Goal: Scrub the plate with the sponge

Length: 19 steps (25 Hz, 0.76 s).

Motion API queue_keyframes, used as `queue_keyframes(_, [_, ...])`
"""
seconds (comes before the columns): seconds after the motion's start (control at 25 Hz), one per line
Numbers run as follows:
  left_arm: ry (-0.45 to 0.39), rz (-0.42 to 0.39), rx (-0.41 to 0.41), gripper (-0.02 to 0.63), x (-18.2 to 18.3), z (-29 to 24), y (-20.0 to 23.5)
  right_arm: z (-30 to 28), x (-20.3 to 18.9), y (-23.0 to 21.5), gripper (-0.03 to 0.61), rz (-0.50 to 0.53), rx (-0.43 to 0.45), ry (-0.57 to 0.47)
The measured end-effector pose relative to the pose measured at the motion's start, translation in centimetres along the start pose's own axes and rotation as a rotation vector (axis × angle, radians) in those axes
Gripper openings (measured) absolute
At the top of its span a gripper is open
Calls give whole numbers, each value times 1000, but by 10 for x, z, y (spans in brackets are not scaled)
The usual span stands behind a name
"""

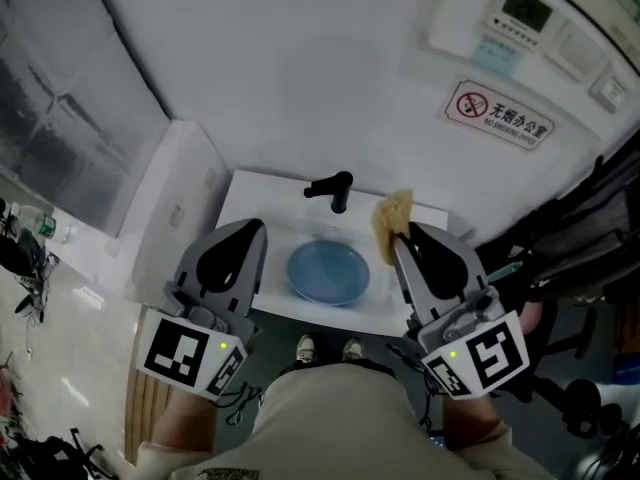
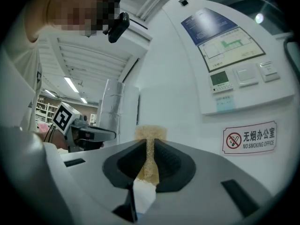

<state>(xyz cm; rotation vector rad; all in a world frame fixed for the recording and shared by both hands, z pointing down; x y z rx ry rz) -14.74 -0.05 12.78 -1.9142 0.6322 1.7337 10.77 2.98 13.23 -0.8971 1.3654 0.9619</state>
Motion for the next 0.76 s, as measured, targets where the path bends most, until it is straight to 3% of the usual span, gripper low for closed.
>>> queue_keyframes(0.32, [47,15,-33,6,-14,0,-16,19,0,1,58,-14,3,27])
queue_keyframes(0.56, [86,-45,4,6,-22,0,-12,26,-1,11,60,126,-28,39])
queue_keyframes(0.76, [83,-51,15,6,-22,4,-8,23,-3,14,60,97,-10,41])
Point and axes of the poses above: the fingertips, and each gripper's own axes: z backward along the fingers, y to its left, x out of its top, the point moved 9 cm from there along z, backward along the fingers, and after that the axes turned 14 degrees about -x, right-handed, at the moved point
